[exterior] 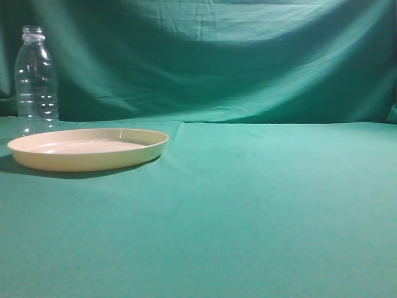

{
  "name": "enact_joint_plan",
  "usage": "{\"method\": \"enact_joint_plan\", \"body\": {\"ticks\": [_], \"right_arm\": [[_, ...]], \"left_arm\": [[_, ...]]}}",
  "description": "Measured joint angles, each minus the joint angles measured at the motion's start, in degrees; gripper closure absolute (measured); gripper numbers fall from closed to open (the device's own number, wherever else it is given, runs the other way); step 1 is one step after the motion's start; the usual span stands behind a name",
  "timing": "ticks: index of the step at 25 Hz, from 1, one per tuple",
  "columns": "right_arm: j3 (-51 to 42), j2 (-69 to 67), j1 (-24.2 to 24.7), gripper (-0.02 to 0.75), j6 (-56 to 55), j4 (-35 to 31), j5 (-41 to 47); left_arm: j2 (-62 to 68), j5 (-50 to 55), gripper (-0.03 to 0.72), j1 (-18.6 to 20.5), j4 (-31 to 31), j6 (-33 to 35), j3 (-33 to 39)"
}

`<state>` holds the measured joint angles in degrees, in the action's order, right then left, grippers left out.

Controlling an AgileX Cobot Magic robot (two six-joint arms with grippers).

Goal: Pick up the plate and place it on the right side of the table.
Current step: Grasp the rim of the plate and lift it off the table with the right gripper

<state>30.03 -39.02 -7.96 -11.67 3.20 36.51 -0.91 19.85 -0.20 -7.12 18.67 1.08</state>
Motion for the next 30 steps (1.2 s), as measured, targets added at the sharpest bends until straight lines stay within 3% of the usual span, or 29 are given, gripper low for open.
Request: {"method": "enact_joint_plan", "body": {"ticks": [2, 4, 7, 14, 18, 23, 28, 29, 30], "right_arm": [[0.84, -1.64, -0.94, 0.738, 4.25, -2.86, 1.35], [5.36, -7.43, -3.89, 0.738, 11.30, -12.43, 6.51], [11.25, -15.02, -7.73, 0.738, 13.58, -15.64, 12.25], [26.27, -33.30, -22.35, 0.738, 8.51, -8.90, 14.74], [35.98, -45.58, -28.28, 0.738, 5.99, -6.10, 14.74], [47.89, -59.88, -30.64, 0.738, 7.21, -6.44, 14.47], [58.23, -70.08, -30.64, 0.738, 17.58, -11.57, 14.34], [60.08, -71.51, -30.64, 0.688, 19.61, -12.87, 14.34], [61.52, -73.14, -30.64, 0.688, 21.41, -13.74, 14.34]], "left_arm": [[0.00, 0.00, 0.688, 0.00, 0.00, 0.00, 0.00], [0.00, 0.00, 0.688, 0.00, 0.08, 0.00, 0.00], [0.00, 0.00, 0.688, 0.00, 0.08, 0.00, 0.00], [0.00, 0.00, 0.688, 0.00, 0.08, 0.00, 0.00], [0.00, 0.00, 0.688, 0.00, 0.08, 0.00, 0.00], [0.00, 0.00, 0.688, 0.00, 0.08, 0.00, 0.00], [0.00, 0.00, 0.688, 0.00, 0.08, 0.00, 0.00], [0.00, 0.00, 0.688, 0.00, 0.08, 0.00, 0.00], [0.00, 0.00, 0.688, 0.00, 0.08, 0.00, 0.00]]}}
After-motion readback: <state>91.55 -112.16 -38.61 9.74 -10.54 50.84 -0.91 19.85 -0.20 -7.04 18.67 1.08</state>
